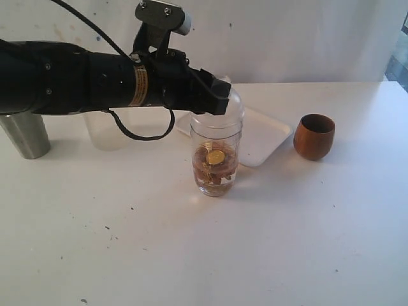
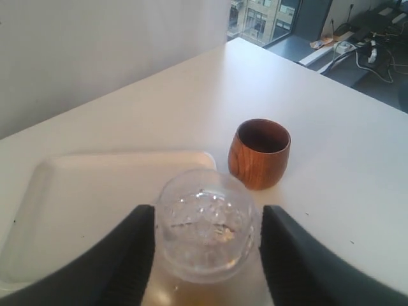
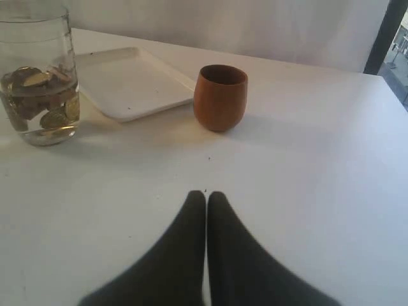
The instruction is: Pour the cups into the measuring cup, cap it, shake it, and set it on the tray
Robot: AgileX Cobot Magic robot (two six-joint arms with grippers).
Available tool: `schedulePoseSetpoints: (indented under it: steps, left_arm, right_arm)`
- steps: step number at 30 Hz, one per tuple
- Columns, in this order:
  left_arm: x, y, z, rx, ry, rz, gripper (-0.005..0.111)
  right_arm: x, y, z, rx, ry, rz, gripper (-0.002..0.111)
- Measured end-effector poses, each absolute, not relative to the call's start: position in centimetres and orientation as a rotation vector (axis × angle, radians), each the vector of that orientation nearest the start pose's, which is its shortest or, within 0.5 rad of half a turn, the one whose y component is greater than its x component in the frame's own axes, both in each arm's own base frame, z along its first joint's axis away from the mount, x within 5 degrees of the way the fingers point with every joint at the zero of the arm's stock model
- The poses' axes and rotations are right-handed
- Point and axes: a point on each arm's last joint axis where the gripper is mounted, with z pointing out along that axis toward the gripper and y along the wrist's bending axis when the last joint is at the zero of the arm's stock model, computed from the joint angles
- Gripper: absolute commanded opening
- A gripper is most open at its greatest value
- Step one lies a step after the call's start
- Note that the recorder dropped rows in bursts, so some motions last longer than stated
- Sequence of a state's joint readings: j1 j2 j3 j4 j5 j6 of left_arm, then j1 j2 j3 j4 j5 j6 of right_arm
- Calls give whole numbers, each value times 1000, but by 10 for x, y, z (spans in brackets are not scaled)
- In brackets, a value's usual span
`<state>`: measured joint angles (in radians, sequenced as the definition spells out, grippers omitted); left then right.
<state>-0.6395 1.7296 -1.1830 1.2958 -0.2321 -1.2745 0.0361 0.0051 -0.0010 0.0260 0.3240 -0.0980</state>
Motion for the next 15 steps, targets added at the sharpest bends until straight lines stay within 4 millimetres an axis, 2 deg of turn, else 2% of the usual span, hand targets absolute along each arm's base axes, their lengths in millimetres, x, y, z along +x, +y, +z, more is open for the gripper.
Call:
schedulePoseSetpoints:
  steps: [15]
  left_arm:
    - [310,-256,262,791,1869,-624,62]
  right_arm:
    - [54,3,184,-105,1809,-19,1]
